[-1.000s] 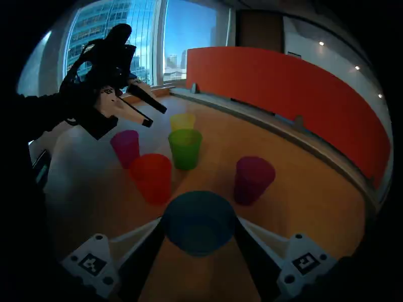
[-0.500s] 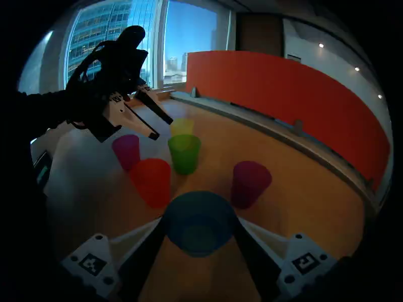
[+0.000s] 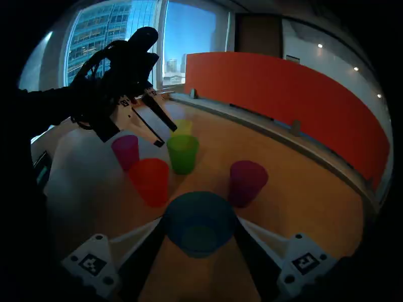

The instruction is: Pour water

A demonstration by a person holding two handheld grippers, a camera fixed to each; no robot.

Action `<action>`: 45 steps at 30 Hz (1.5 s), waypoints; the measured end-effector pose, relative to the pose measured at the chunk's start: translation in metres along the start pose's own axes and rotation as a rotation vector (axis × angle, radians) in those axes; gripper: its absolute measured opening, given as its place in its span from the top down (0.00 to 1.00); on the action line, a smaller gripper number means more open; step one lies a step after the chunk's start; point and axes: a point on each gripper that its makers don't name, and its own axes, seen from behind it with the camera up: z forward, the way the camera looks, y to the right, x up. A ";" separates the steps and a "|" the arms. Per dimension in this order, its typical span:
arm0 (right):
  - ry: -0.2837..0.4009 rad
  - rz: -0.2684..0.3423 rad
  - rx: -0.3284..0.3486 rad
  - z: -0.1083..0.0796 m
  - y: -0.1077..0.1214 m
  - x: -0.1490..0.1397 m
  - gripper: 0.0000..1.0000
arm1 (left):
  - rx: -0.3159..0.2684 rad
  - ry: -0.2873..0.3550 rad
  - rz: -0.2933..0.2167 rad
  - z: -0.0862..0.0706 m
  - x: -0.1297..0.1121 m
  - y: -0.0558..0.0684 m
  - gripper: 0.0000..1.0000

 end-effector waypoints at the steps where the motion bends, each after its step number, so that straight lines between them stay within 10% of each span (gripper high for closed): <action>1: -0.001 0.000 0.000 0.000 0.000 0.000 0.07 | -0.001 -0.006 -0.002 0.001 -0.001 0.000 0.02; 45: -0.019 -0.010 0.012 0.002 -0.004 -0.009 0.07 | 0.042 -0.150 -0.011 0.036 -0.011 0.002 0.02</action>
